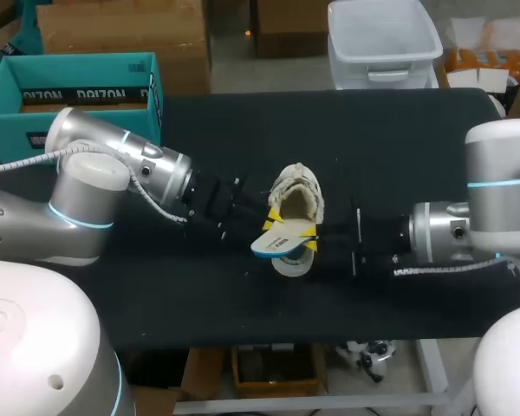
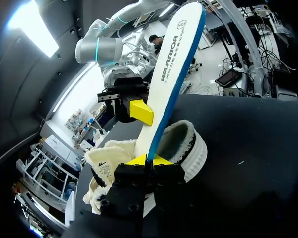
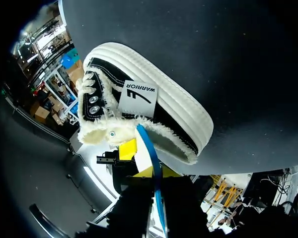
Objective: Open the shoe tongue, take the insole out of the shoe, put the insole back into the shoe, and pack the shoe into the shoebox
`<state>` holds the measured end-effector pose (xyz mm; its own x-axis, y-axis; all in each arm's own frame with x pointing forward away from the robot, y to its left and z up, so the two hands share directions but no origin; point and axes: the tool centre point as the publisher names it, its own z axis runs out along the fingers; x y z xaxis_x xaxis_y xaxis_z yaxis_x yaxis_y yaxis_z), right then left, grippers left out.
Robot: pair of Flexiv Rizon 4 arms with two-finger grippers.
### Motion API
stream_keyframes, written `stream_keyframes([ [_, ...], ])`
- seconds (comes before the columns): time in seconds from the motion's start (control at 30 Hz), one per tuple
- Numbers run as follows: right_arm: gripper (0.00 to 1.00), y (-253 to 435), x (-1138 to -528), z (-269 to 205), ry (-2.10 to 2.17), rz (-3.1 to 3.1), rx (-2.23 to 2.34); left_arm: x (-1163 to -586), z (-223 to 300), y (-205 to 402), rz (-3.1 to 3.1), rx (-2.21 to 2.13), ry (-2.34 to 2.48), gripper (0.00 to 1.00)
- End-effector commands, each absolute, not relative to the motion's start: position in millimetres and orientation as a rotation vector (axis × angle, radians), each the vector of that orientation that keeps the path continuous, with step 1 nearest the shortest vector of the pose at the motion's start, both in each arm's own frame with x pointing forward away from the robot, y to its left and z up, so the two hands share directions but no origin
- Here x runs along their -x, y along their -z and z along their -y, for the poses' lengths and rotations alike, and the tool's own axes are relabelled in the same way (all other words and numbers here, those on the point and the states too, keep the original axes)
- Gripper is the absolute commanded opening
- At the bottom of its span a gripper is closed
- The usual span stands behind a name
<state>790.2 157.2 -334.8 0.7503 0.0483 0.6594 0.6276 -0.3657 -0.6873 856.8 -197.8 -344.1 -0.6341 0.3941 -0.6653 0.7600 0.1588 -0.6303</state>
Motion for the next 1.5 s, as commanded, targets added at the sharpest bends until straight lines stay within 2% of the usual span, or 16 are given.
stream_keyframes([
  [0.03,0.0,341.5,-795.9,-156.7,0.675,0.537,1.831,-852.6,195.7,341.6,-2.083,-1.103,1.483,0.31],
  [0.1,0.0,342.9,-797.0,-156.7,0.689,0.547,1.807,-848.2,195.0,338.7,-2.069,-1.123,1.483,0.44],
  [0.13,0.0,343.2,-797.5,-156.7,0.69,0.547,1.807,-845.0,194.6,337.0,-2.06,-1.137,1.486,0.58],
  [0.17,0.0,343.6,-797.7,-156.6,0.702,0.55,1.799,-842.4,194.4,335.6,-2.053,-1.144,1.482,0.58],
  [0.3,0.0,343.4,-799.8,-157.1,0.72,0.564,1.77,-835.3,195.9,332.1,-2.035,-1.161,1.474,0.42],
  [0.33,0.0,343.9,-800.8,-157.6,0.718,0.565,1.771,-834.0,196.8,331.4,-2.03,-1.166,1.476,0.31],
  [0.37,0.0,344.2,-801.1,-157.7,0.717,0.565,1.771,-833.6,197.6,331.2,-2.028,-1.17,1.471,0.25],
  [0.4,0.0,345.0,-802.0,-157.7,0.717,0.566,1.769,-833.2,198.8,331.2,-2.027,-1.175,1.47,0.16],
  [0.43,0.0,345.5,-802.5,-157.7,0.716,0.566,1.768,-833.1,198.9,331.2,-2.027,-1.175,1.471,0.02],
  [0.47,0.0,346.2,-803.3,-157.7,0.715,0.567,1.766,-832.8,200.2,331.3,-2.026,-1.18,1.468,0.0],
  [1.13,0.0,353.5,-835.0,-159.2,0.695,0.605,1.75,-850.4,205.3,348.7,-2.089,-1.157,1.477,0.0],
  [1.5,0.0,349.8,-829.0,-155.3,0.697,0.602,1.763,-853.8,207.2,352.7,-2.103,-1.134,1.488,0.0],
])
